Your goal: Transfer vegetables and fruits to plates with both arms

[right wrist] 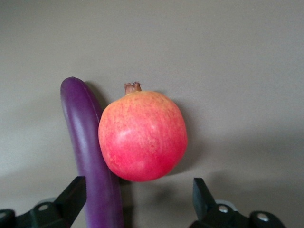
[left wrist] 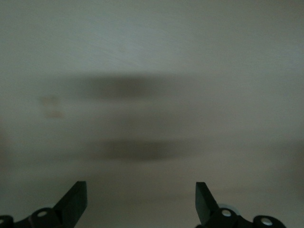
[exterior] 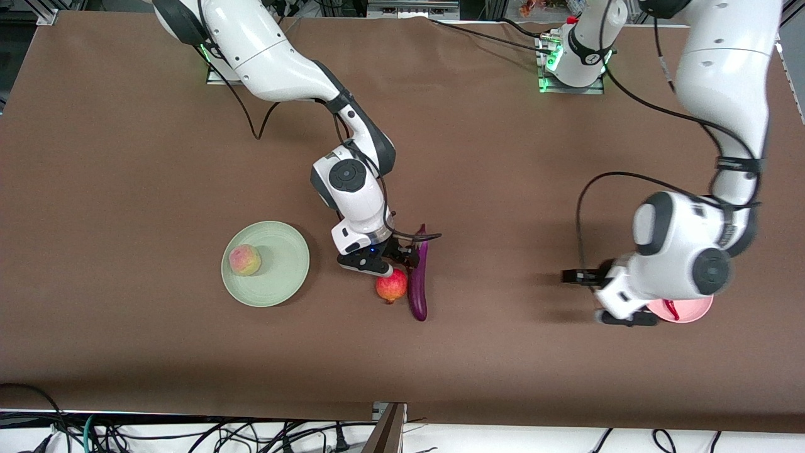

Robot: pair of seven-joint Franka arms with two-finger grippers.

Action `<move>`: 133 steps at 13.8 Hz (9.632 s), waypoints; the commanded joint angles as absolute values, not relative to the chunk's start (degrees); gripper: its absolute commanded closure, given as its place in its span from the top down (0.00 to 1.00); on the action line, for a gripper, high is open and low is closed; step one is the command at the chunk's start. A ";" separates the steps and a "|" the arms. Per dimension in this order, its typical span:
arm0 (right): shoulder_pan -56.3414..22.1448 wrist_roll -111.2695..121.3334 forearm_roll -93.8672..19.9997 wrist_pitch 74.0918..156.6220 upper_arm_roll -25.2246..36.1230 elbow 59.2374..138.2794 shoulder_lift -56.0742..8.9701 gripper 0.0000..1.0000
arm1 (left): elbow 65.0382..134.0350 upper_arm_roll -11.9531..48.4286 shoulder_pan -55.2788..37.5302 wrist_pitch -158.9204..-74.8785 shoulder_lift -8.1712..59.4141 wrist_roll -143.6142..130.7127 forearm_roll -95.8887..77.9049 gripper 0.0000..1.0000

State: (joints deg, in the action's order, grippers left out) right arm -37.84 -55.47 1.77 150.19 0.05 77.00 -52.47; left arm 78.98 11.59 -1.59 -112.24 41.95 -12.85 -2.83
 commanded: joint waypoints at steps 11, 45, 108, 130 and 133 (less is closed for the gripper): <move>-36.21 -52.47 5.54 154.15 0.62 77.43 -53.35 1.00 | 78.32 10.99 -16.87 -118.74 44.47 -35.51 -6.50 1.00; -20.49 -18.38 2.90 118.56 2.02 81.73 -41.13 0.41 | 65.14 8.26 -28.74 -131.13 58.26 -34.45 -6.33 0.96; -0.70 1.23 3.43 85.52 -4.75 85.87 -5.80 1.00 | 83.58 14.41 23.12 -102.67 28.41 30.33 7.47 1.00; -0.35 1.41 3.34 85.52 -4.57 85.87 -5.80 1.00 | 93.16 2.81 1.49 -89.47 0.71 -5.45 1.23 1.00; -0.35 1.41 3.34 85.52 -4.57 85.87 -5.80 1.00 | 92.55 3.08 1.67 -89.30 0.88 -5.54 1.14 1.00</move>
